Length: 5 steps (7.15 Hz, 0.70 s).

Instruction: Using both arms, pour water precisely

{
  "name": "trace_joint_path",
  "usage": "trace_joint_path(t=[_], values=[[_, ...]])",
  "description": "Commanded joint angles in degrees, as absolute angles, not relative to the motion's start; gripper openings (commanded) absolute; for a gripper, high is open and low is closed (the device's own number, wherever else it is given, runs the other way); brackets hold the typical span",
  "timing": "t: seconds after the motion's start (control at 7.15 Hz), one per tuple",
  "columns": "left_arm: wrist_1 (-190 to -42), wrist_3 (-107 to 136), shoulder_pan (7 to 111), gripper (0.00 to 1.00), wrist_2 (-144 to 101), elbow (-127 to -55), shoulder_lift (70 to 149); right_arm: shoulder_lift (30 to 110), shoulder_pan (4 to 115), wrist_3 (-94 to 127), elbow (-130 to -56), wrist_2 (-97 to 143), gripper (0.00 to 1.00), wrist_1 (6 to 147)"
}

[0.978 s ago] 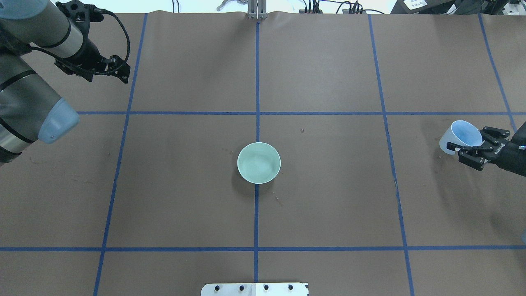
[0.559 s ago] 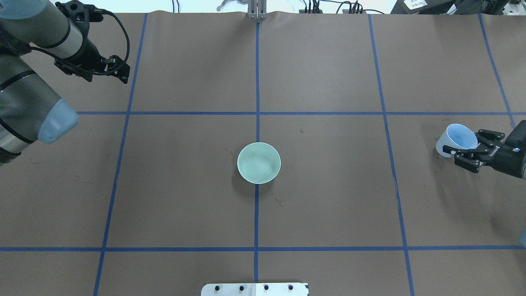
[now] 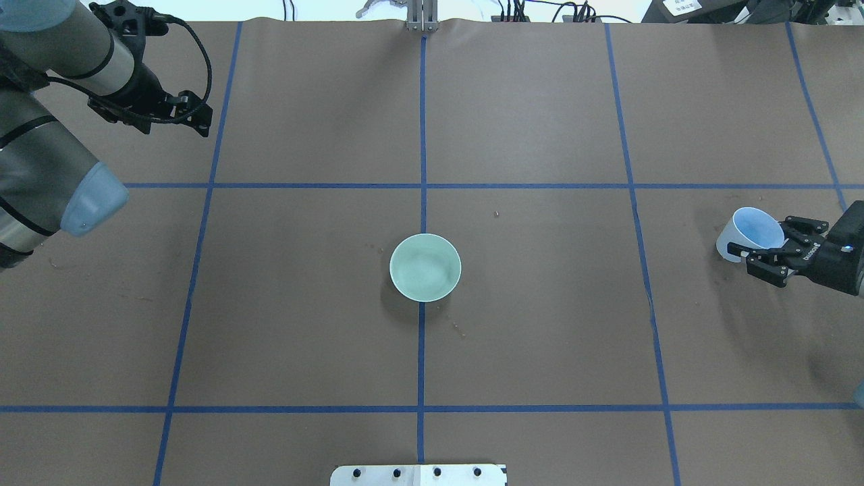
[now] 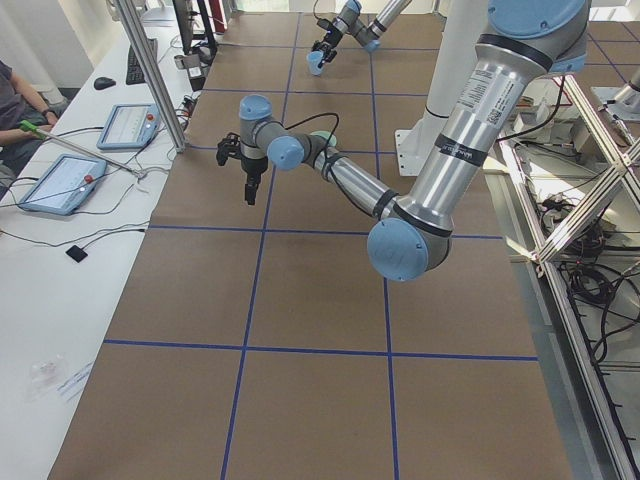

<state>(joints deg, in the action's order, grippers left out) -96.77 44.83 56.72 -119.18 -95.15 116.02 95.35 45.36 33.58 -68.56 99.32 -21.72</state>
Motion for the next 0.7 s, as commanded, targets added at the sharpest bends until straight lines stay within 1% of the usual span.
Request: trace_joint_path(t=[0.0, 0.28, 0.56], values=[[-96.8, 44.8, 56.8, 0.99, -119.2, -95.4, 115.8, 95.9, 45.4, 33.6, -68.6, 99.8, 0.98, -22.0], [-96.8, 44.8, 56.8, 0.99, -119.2, -95.4, 115.8, 96.9, 45.4, 33.5, -68.7, 99.8, 0.99, -22.5], [-96.8, 44.8, 56.8, 0.99, -119.1, -95.5, 115.8, 99.7, 45.5, 33.4, -69.5, 100.0, 0.99, -22.8]])
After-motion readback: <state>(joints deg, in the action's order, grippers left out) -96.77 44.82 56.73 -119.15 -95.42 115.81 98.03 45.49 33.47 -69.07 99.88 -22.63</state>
